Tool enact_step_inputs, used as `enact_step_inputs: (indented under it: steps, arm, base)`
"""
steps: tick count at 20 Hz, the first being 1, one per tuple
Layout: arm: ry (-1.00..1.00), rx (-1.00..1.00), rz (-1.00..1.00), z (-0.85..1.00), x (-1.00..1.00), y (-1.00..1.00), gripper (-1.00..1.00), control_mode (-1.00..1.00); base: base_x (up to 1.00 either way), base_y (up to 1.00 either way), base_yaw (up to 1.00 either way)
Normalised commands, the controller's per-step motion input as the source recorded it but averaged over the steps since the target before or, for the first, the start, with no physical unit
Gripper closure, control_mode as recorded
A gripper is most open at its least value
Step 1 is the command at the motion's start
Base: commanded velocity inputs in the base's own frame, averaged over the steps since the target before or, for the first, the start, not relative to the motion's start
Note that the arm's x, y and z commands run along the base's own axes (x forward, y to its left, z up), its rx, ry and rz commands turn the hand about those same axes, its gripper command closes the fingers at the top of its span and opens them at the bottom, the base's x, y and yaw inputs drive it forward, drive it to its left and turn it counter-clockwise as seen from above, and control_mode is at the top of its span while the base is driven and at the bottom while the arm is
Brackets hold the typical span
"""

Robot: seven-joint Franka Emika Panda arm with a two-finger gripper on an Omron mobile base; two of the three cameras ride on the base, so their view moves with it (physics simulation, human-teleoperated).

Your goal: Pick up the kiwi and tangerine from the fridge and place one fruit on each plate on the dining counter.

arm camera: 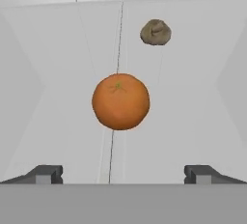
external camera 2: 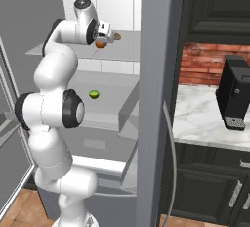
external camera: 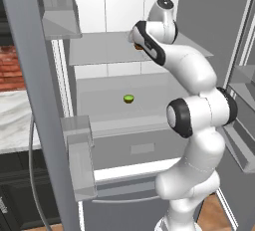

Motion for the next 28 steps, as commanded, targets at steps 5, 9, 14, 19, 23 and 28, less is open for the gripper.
enact_step_inputs:
  steps: [5,9,14,19,23,28]
  arm:
    - [0.05,0.0,0.0,-0.16,0.62,0.0,-1.0,-1.0]
    - [0.04,0.0,0.0,-0.09,0.69,0.0,-1.0,-1.0]
    - [0.02,0.0,0.0,0.0,0.42,0.01,-1.0,-1.0]
    - [0.16,0.0,0.0,0.0,-0.14,0.1,-1.0,-1.0]
    - [0.2,0.0,0.0,-0.02,-0.04,0.1,-1.0,-1.0]
    - [0.04,0.0,0.0,-0.03,0.02,0.02,-1.0,-1.0]
  base:
    - [0.0,0.0,0.0]
    - [0.0,0.0,0.0]
    - [0.0,0.0,0.0]
    - [0.0,0.0,0.0]
    - [0.0,0.0,0.0]
    - [0.0,0.0,0.0]
